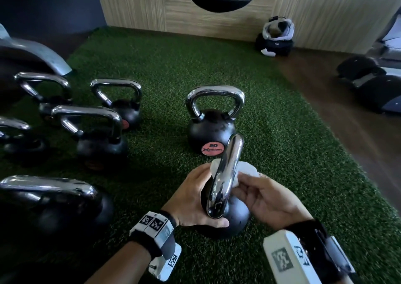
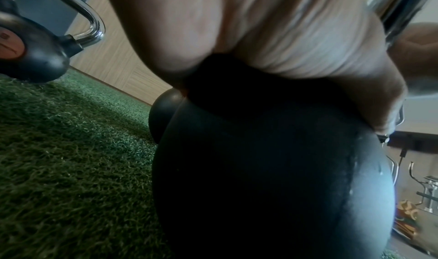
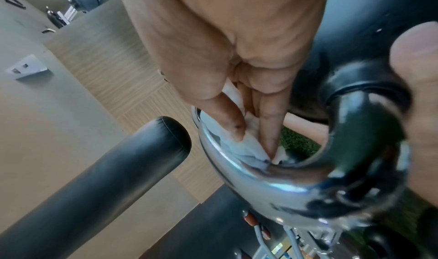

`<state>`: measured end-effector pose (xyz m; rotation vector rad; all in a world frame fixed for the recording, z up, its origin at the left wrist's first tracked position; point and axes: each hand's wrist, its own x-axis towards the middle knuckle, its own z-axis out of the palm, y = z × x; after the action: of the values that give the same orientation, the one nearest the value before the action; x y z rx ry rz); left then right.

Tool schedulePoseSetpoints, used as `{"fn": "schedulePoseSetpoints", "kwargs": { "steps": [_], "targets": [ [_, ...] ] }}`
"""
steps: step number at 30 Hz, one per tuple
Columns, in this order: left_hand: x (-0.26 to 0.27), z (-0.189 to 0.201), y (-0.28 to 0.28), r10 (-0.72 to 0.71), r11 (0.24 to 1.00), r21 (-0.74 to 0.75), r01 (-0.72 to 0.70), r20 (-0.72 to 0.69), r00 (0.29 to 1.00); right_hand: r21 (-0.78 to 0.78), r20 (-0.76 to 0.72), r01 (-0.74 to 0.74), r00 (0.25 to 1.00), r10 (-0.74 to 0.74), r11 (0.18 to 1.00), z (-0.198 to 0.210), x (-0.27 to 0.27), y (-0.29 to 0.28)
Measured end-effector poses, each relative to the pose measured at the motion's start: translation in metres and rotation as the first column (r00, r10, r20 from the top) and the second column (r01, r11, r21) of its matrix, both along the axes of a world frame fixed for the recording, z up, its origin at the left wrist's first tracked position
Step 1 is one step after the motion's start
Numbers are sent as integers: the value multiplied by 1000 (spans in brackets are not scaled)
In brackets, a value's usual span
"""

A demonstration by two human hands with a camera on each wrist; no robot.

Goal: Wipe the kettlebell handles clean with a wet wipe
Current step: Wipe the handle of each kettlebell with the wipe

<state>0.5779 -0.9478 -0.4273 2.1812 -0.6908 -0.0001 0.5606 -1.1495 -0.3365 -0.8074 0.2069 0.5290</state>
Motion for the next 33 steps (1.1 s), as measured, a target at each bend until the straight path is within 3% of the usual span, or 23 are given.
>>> {"fn": "schedulePoseSetpoints", "kwargs": {
  "steps": [5,9,12,14,16,19,21,25,29,33],
  "targets": [
    [2,-9,1,25,1000,14,-25,11,1000,5,-30,112,993,-111,994,1,20,4],
    [2,-8,0,22,1000,19,-23,22,1000,39,148,120,981,-124,992,-15,12,8],
    [0,-6,0,25,1000,5,-25,21,999,-89,252,293,931,-263,952,-13,17,11],
    [0,-6,0,24,1000,4,-24,33,999,-290,344,465,866,-363,836,-10,23,12],
    [-1,-3,0,24,1000,-20,-24,38,999,-533,498,578,805,-324,618,-7,28,16],
    [-3,-1,1,27,997,-71,-26,9,1000,-663,604,666,746,-281,343,-2,33,22],
    [-3,-2,2,43,997,-61,-42,16,999,-714,624,670,740,-250,204,1,35,26],
    [-4,-3,3,42,998,-49,-41,19,999,-792,573,597,799,-184,125,5,39,29],
    [-3,-3,3,34,998,-56,-35,-14,999,-782,610,622,778,-153,46,5,46,31],
    [-2,-5,3,27,999,-28,-26,61,998,-808,588,589,807,46,-9,-2,40,39]
  ]
}}
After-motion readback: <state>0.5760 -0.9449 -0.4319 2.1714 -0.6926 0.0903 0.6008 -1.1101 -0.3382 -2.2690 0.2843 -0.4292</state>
